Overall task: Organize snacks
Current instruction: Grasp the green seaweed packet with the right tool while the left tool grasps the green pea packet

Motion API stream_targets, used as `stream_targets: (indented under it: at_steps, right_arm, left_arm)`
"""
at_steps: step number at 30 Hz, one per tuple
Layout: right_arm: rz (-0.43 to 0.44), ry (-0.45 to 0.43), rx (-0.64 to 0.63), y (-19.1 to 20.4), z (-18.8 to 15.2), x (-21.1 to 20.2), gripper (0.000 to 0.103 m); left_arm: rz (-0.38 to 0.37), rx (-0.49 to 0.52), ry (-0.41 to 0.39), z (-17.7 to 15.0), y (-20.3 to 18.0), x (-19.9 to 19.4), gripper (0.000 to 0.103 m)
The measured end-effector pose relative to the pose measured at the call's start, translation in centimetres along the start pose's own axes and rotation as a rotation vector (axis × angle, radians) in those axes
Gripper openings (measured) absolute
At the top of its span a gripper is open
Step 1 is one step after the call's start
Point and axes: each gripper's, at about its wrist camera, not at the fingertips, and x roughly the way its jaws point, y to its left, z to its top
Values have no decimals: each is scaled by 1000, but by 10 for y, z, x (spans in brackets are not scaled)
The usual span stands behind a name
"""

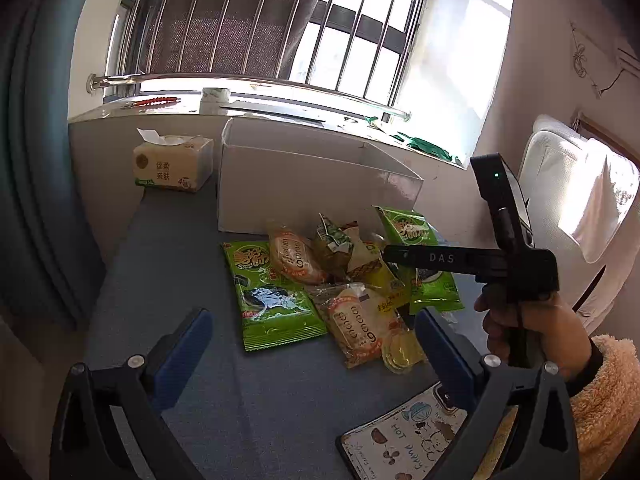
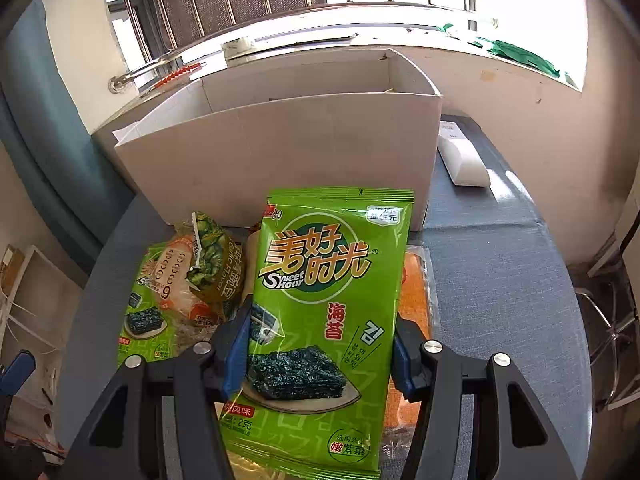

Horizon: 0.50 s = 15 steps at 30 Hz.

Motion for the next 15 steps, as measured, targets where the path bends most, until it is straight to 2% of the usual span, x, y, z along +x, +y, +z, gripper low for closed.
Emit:
stream_targets:
  at_steps: [2, 4, 7, 10, 15]
  right_arm:
    - [38, -47, 7, -9, -4, -21, 62]
    - [100, -92, 25, -21, -8, -41, 62]
    - [176, -131, 68, -39, -9, -62, 62]
    - [192, -172, 86, -49, -15, -79, 62]
    - [199, -201, 141, -72, -19, -90, 62]
  left_arm:
    - [11, 39, 19, 6, -4, 10, 103]
    - [-18, 77, 50, 13, -8, 23, 103]
    - [-16, 146, 84, 27, -18, 45, 103]
    - [-11, 222, 103, 43, -30, 69, 103]
    - [32, 247, 218, 65, -41, 125, 103]
